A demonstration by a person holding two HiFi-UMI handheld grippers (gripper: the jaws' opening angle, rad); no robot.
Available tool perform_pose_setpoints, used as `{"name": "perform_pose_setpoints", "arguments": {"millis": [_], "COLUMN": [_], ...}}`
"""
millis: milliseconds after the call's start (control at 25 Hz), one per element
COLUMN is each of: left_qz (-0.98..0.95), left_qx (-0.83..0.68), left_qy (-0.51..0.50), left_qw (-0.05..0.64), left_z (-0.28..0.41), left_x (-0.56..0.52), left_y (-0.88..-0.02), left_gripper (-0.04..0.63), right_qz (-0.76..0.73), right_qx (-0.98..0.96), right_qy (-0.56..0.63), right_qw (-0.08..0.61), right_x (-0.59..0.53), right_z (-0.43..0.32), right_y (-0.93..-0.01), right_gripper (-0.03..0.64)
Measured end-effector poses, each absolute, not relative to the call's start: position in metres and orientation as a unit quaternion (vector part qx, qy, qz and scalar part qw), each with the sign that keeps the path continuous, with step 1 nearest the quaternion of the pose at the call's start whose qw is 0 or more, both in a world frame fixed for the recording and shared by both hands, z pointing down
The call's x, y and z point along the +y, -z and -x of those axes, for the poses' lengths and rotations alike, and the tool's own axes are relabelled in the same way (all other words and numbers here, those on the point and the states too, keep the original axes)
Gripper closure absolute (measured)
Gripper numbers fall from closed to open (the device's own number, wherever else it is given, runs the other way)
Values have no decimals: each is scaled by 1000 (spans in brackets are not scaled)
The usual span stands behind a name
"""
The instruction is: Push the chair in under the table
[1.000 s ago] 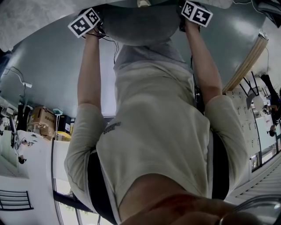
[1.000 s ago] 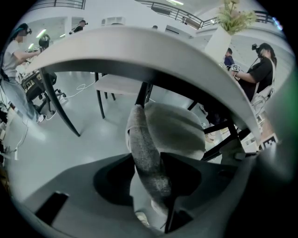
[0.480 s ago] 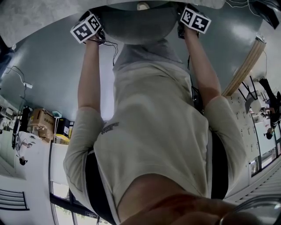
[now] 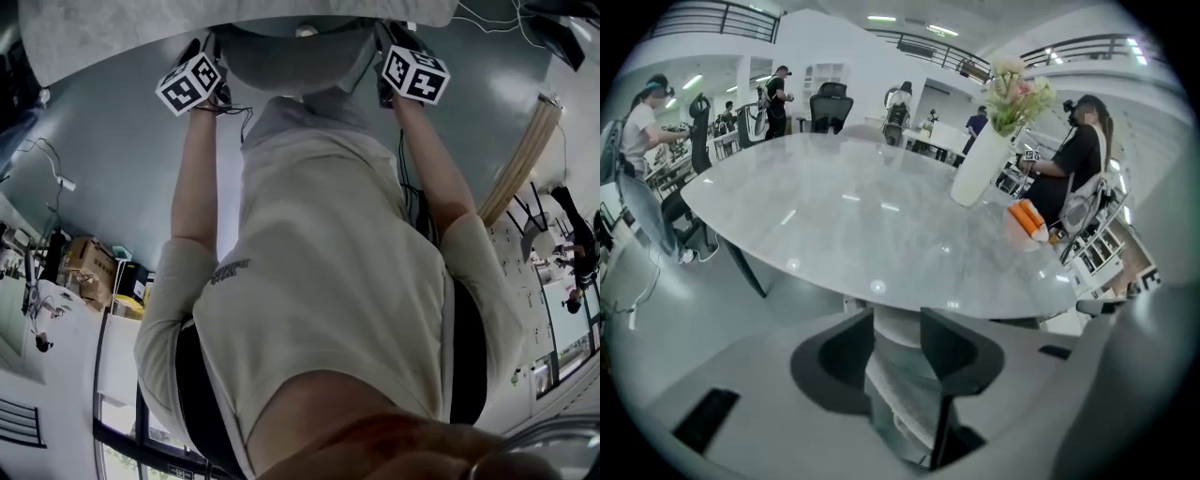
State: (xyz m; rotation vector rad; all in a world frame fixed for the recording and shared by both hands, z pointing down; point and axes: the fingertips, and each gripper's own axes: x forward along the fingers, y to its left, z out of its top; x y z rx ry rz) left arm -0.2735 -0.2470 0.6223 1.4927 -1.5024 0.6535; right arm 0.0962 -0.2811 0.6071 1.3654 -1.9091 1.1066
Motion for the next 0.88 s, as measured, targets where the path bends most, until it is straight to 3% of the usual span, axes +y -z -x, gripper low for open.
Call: {"name": "perform_pose_setpoints", "arguments": {"millis": [320,440,560,880], "left_qz": [-646,-646,-659,-710], "left_qx": [-632,-669,-685,-669], "left_qy": [-203,-187,-171,-110], "left_qw": [377,318,259,187], "left_z": [261,265,266,244], "left_x": [-289,-301,-315,-323], "left_y": [-506,-453,-407,-295], "left_gripper": [484,550,557,557], "right_qz": [-507,-512,-515,-500], "right_qx": [-753,-776,-803,-855], "right_qy": [-366,-320,-253,-97], "right_qw": [204,182,164,97], "right_x": [-320,-332,-345,-338], "right_z": [-91,-91,-82,-39], "right_y": [-515,-466,-413,-269], "right_gripper": [509,509,509,500]}}
